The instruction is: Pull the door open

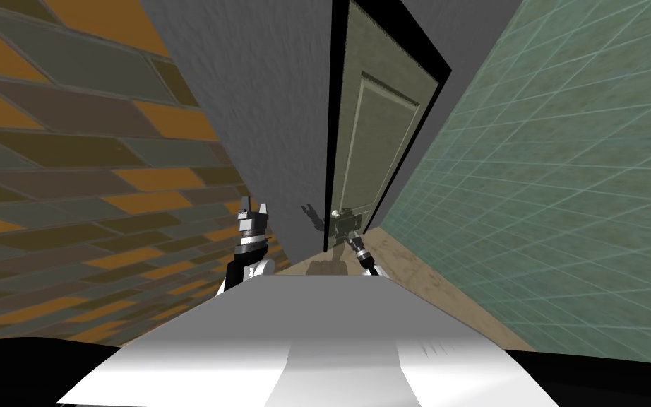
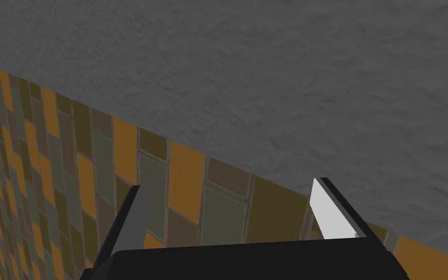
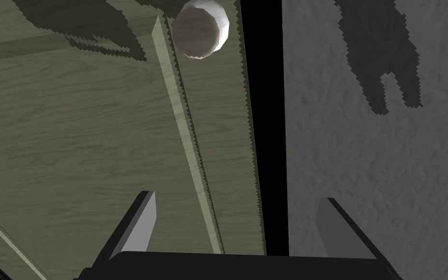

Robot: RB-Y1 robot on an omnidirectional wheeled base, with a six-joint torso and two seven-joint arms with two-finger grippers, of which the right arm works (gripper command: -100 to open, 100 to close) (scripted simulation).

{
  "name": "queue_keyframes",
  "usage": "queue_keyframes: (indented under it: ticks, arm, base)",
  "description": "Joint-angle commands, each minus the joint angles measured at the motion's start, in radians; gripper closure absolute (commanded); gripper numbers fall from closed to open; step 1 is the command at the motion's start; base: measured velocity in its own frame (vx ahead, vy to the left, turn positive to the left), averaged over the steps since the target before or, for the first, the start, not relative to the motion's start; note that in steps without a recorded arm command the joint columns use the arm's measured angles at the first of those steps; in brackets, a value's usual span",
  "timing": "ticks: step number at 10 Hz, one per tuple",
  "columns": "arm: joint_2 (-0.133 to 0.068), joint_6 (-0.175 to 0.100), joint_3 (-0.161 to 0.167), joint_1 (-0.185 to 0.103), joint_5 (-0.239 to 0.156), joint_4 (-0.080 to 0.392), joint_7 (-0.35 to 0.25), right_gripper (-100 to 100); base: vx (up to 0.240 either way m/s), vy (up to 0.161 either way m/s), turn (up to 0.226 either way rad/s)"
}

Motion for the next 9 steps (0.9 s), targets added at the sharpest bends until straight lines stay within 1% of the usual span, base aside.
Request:
queue_keyframes:
  ticks: [1, 7, 8, 9]
  arm:
    - [-0.002, -0.015, -0.002, -0.015, 0.012, 0.043, 0.028, -100]
    - [-0.014, -0.055, -0.008, -0.059, 0.048, 0.168, 0.102, -100]
    - [-0.018, -0.066, -0.009, -0.072, 0.058, 0.202, 0.123, -100]
    - [-0.019, -0.071, -0.01, -0.078, 0.063, 0.219, 0.133, -100]
  base:
    - [0.097, -0.013, 0.015]
    - [0.086, -0.011, 0.013]
    - [0.102, -0.02, 0.018]
    - [0.11, -0.017, 0.019]
